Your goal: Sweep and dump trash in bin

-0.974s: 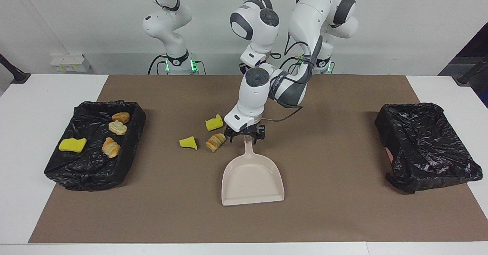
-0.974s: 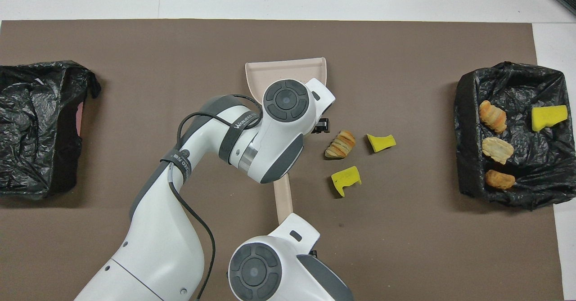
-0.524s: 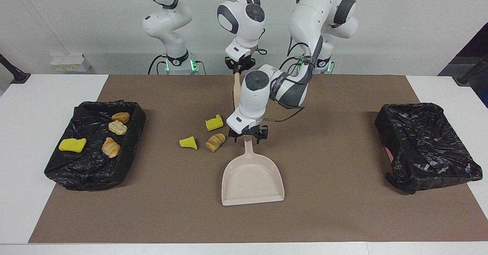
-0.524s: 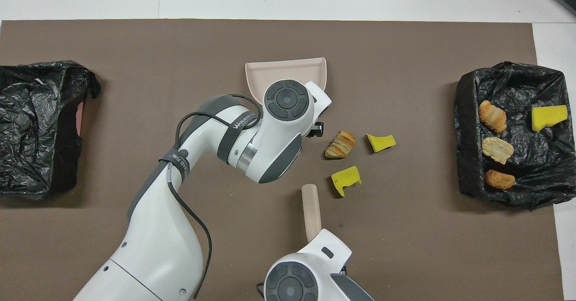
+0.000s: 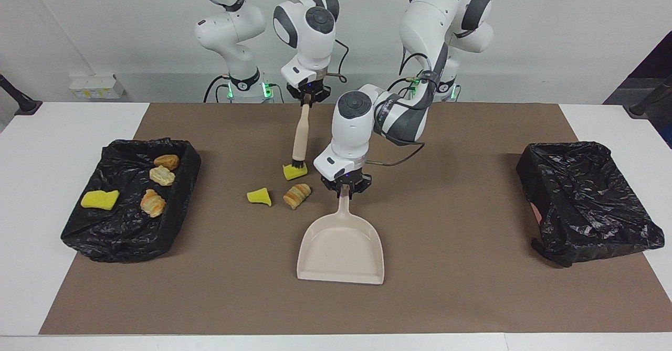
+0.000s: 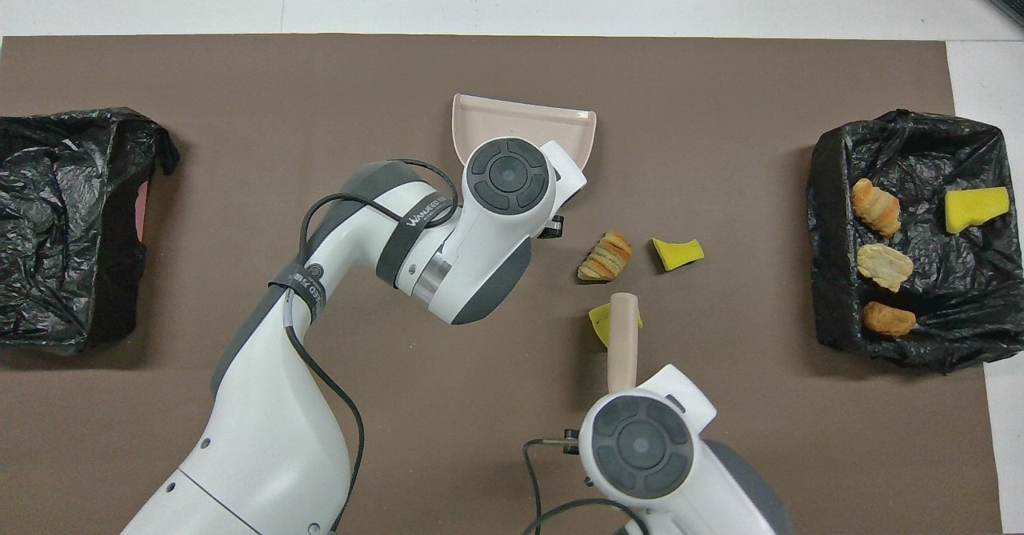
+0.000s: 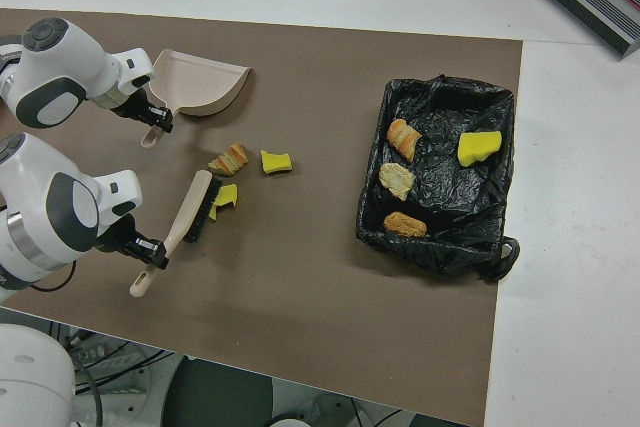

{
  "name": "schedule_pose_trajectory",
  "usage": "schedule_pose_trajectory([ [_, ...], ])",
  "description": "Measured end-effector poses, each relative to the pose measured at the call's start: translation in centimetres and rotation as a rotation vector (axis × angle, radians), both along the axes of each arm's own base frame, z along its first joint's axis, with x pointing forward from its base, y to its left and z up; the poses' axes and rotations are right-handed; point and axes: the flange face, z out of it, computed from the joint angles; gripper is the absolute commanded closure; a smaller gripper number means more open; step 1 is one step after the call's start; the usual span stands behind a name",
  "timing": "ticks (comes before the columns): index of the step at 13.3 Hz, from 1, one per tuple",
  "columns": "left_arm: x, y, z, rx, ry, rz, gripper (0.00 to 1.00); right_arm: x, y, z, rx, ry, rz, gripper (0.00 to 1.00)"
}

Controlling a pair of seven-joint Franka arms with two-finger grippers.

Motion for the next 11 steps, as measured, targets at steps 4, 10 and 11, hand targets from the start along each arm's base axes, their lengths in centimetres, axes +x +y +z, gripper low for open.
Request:
schedule_pose_trajectory([
  [4,3.2,6.0,3.5,0.027,-0.053,-0.339,1.0,4.2,-6.6,0.3,-0.057,-0.032,0.013,1.0],
  [10,2.4,15.6,7.4,0.102,0.01,-0.858,1.0,8.6,-15.4,-0.6,-0.078,-0.044,0.047,1.0],
  [11,1.9,16.6,7.5,0.108,0.048,-0.941,1.0,9.3,-17.3,-0.9,-0.063,-0.043,0.065,1.0],
])
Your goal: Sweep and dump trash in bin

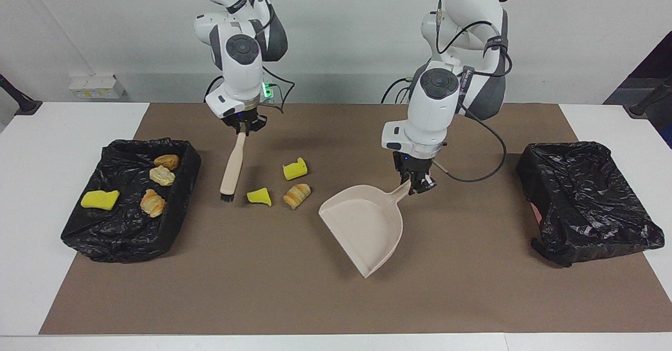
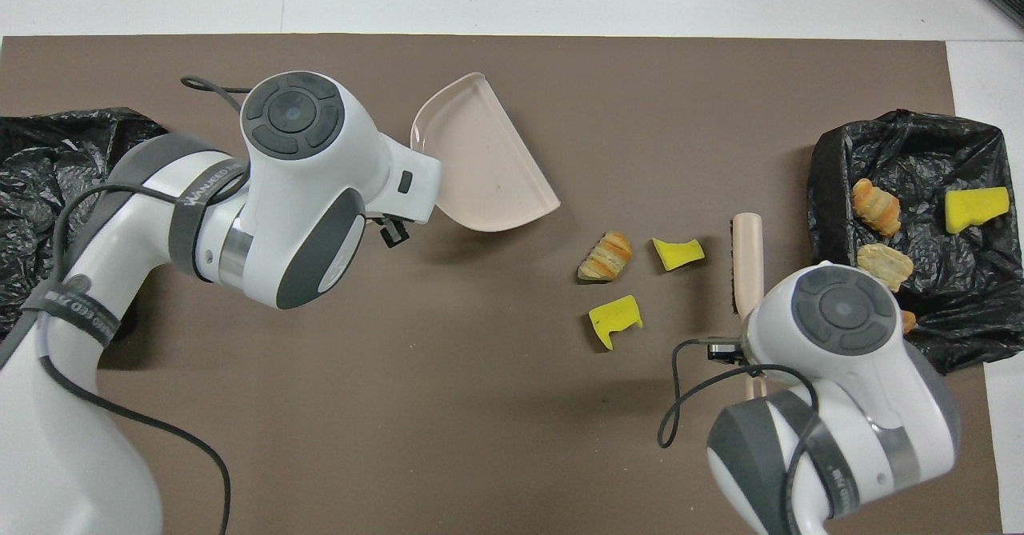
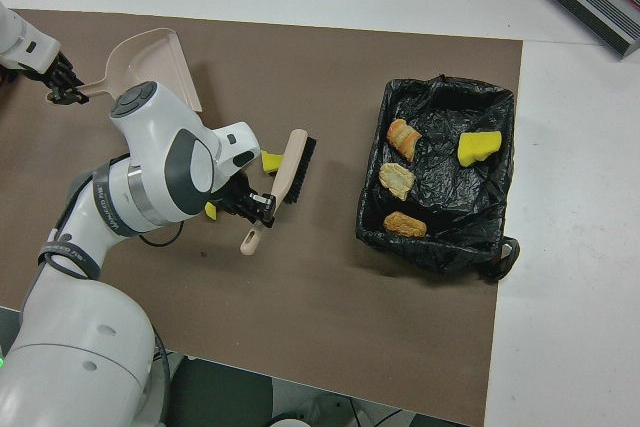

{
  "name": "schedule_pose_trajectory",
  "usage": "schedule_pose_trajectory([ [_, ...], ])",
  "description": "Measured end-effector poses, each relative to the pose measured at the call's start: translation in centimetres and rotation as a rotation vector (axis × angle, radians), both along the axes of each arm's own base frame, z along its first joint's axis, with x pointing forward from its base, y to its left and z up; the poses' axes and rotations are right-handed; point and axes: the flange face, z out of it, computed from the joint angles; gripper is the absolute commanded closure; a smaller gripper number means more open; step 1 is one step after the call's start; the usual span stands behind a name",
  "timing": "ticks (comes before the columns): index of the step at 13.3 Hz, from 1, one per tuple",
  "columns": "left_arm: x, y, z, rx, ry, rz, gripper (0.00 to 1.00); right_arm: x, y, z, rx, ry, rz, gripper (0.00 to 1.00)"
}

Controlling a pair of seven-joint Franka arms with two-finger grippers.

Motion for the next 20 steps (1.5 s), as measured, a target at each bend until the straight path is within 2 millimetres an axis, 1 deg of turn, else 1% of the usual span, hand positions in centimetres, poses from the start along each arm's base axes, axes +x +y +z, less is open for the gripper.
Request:
schedule_pose_trajectory([
  [2,-1.4,0.9,-0.4,0.027,0.059,-0.105,1.0,1.0,-3.1,-0.6,0.023,0.001,0.027,1.0],
  [3,-2.2,0.9,-1.0,0.034,0.076,-0.133,1.0,1.2,-3.9,-0.9,0.03,0.0,0.033,1.0],
  [4,-3.3,1.0,-1.8,0.04,0.092,-0.154,1.0,1.2,-3.8,-1.3,0.041,-0.002,0.034,1.0],
  [6,-6.1,0.4,-3.3,0.039,0.086,-0.192,1.0,0.8,-2.7,-2.5,0.086,-0.023,0.047,1.0],
  [8,-9.1,-0.3,-4.3,0.043,0.085,-0.227,1.0,0.2,-1.7,-4.8,0.13,-0.043,0.1,1.0],
  [10,-10.8,-0.3,-4.8,0.052,0.097,-0.234,1.0,0.0,-1.0,-6.4,0.177,-0.043,0.116,1.0],
  [12,-12.4,-1.2,-5.5,0.053,0.087,-0.205,1.0,0.0,1.3,-7.3,0.223,-0.047,0.13,1.0],
  [14,-13.2,-1.6,-5.8,0.054,0.083,-0.187,1.0,0.4,3.8,-8.0,0.24,-0.046,0.172,1.0],
  [16,-13.5,-1.7,-5.8,0.053,0.079,-0.181,1.0,1.0,5.8,-7.8,0.26,-0.048,0.193,1.0],
  [17,-13.7,-1.7,-5.9,0.053,0.079,-0.175,1.0,1.2,7.1,-7.6,0.278,-0.051,0.202,1.0],
  [18,-13.8,-1.7,-6.1,0.055,0.082,-0.167,1.0,1.1,8.8,-7.4,0.304,-0.05,0.209,1.0],
  [20,-14.0,-1.6,-6.5,0.058,0.084,-0.153,1.0,0.4,12.4,-7.4,0.362,-0.033,0.221,1.0],
])
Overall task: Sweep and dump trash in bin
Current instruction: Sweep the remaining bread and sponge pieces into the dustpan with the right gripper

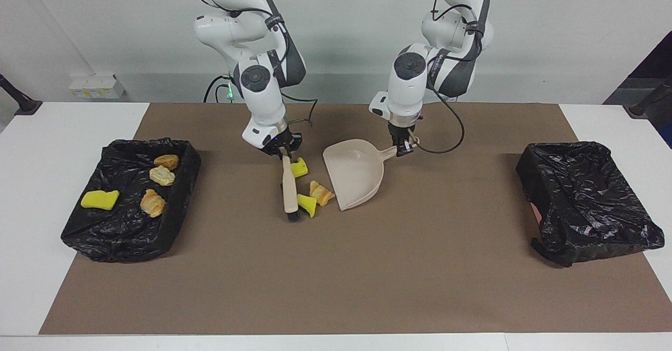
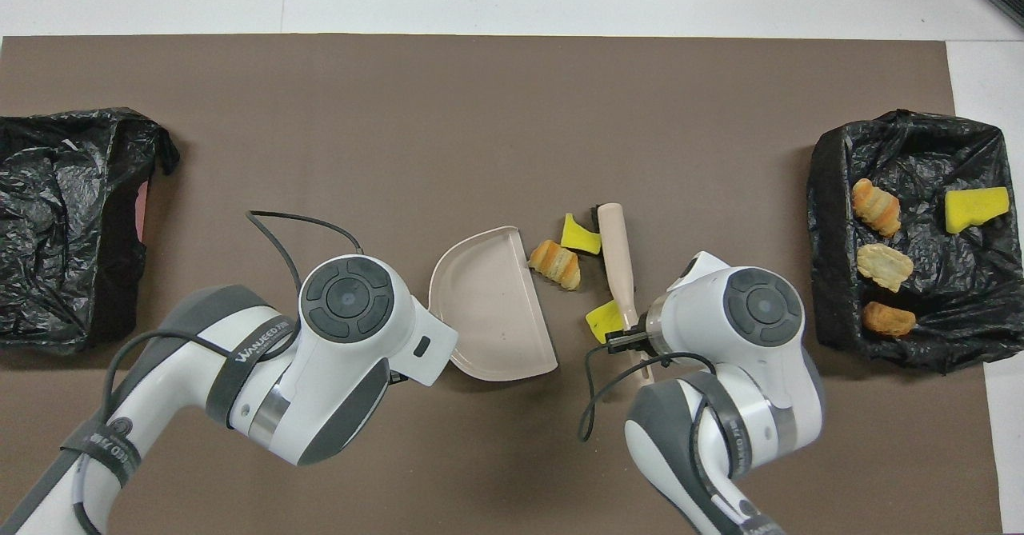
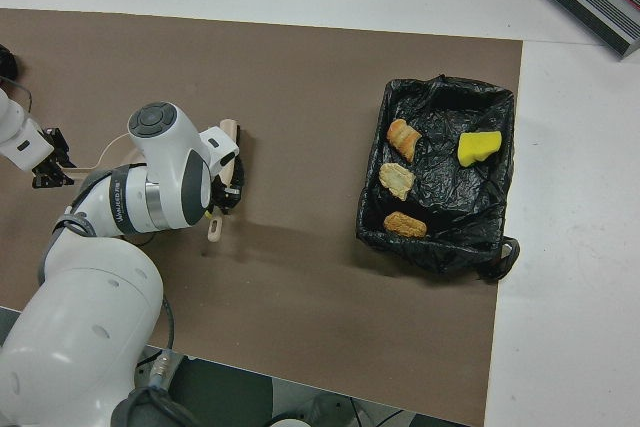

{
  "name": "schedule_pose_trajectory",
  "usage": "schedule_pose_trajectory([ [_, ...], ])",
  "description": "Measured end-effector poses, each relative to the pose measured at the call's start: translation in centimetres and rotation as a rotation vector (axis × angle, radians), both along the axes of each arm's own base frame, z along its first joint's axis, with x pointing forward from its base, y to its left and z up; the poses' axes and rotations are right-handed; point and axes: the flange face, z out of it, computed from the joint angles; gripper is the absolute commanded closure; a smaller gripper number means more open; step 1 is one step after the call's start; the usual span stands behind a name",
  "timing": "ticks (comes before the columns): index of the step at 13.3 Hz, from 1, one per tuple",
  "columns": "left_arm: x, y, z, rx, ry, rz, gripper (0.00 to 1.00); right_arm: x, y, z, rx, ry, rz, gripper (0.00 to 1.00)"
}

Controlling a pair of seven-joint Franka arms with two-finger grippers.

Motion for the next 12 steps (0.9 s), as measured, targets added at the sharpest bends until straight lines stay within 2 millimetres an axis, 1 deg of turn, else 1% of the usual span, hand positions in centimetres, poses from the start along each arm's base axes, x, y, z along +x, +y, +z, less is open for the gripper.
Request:
schedule_pose_trajectory([
  [3,0.0,0.0,-0.2,-0.004,-0.005,0.003,1.0,-2.0,5.4,0.1,0.067,0.03,0.041,1.0],
  [5,0.0,0.0,-0.2,-0.004,-0.006,0.006,1.0,-3.3,8.6,1.1,0.098,0.044,0.083,1.0],
  [6,0.0,0.1,-0.2,-0.004,-0.006,0.007,1.0,-3.8,9.7,1.8,0.105,0.059,0.102,1.0],
  [7,-0.1,0.1,-0.3,-0.004,-0.006,0.007,1.0,-3.8,10.2,2.6,0.105,0.079,0.116,1.0],
  [8,-0.1,0.1,-0.3,-0.004,-0.006,0.006,1.0,-3.5,10.2,3.4,0.101,0.104,0.121,1.0],
  [9,0.0,0.1,-0.3,-0.004,-0.006,0.001,1.0,-2.9,9.6,4.6,0.097,0.135,0.117,1.0],
  [10,0.0,0.1,-0.3,-0.007,-0.006,-0.016,1.0,-2.1,8.6,5.7,0.094,0.155,0.104,1.0],
  [12,0.3,0.4,-0.2,-0.013,-0.002,-0.086,1.0,-0.3,5.5,7.5,0.083,0.164,0.06,1.0],
])
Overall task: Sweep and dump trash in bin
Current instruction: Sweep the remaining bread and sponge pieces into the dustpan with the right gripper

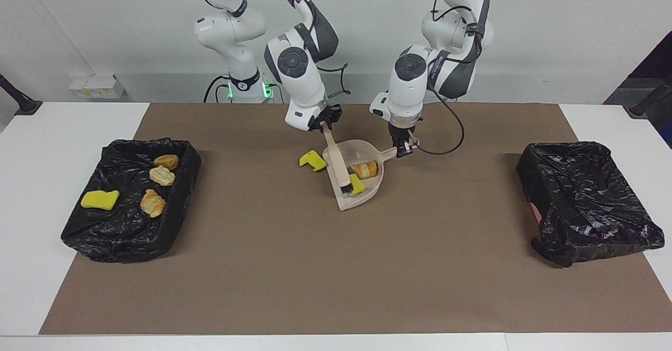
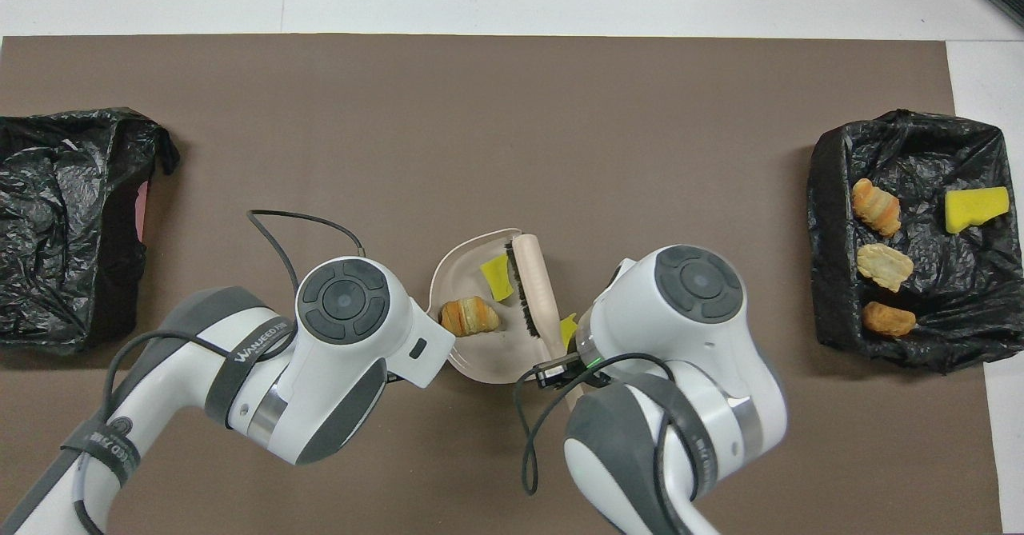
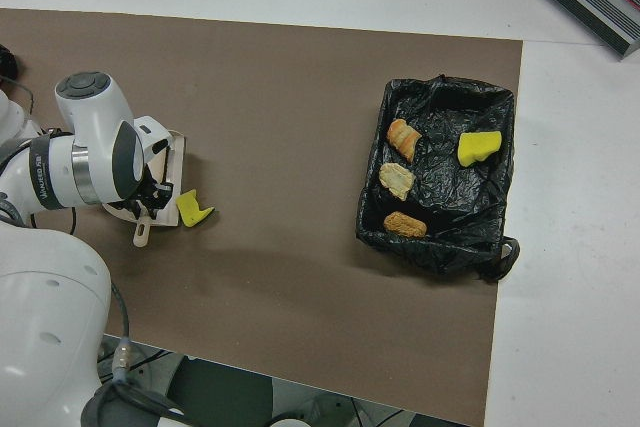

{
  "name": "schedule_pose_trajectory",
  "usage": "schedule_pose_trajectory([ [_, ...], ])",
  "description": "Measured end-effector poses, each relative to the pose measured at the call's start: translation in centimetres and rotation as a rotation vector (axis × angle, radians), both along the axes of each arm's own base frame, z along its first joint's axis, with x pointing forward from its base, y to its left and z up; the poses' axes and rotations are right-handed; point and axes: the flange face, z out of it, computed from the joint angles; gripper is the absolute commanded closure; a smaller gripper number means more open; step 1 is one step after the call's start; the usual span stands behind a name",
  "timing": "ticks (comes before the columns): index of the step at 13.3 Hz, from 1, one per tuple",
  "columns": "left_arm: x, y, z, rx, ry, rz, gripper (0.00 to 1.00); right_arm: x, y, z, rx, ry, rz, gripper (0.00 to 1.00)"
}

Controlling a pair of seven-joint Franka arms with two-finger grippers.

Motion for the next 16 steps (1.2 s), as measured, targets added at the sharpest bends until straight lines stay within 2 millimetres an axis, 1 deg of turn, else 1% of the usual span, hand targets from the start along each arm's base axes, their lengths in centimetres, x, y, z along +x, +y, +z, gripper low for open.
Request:
schedule_pose_trajectory([
  [2,0.1,0.2,0.0,-0.005,0.008,-0.091,1.0,0.5,-2.7,0.2,-0.051,0.019,-0.013,1.0],
  [4,0.2,0.4,0.0,-0.006,0.013,-0.131,1.0,0.2,-5.0,-0.8,-0.122,0.027,-0.023,1.0],
  [6,0.0,0.5,-0.2,0.002,0.029,-0.14,1.0,-1.3,-6.6,-2.2,-0.167,0.047,-0.03,1.0],
  [7,-0.1,0.5,-0.3,0.008,0.04,-0.143,1.0,-2.5,-7.5,-3.0,-0.176,0.046,-0.039,1.0],
  [9,-0.2,0.6,-0.3,0.015,0.051,-0.146,1.0,-4.4,-8.3,-4.3,-0.184,0.023,-0.054,1.0],
  [10,-0.3,0.6,-0.3,0.016,0.052,-0.146,1.0,-4.9,-8.3,-4.7,-0.187,0.008,-0.069,1.0],
  [11,-0.3,0.6,-0.3,0.016,0.052,-0.146,1.0,-5.1,-7.6,-5.2,-0.19,-0.012,-0.092,1.0],
  [12,-0.3,0.6,-0.3,0.016,0.052,-0.146,1.0,-5.4,-6.3,-5.8,-0.19,-0.034,-0.111,1.0],
  [14,-0.3,0.6,-0.3,0.016,0.052,-0.145,1.0,-6.0,-2.7,-6.9,-0.18,-0.077,-0.143,1.0],
  [16,-0.3,0.6,-0.3,0.016,0.052,-0.141,1.0,-6.2,0.7,-7.2,-0.138,-0.062,-0.173,1.0],
])
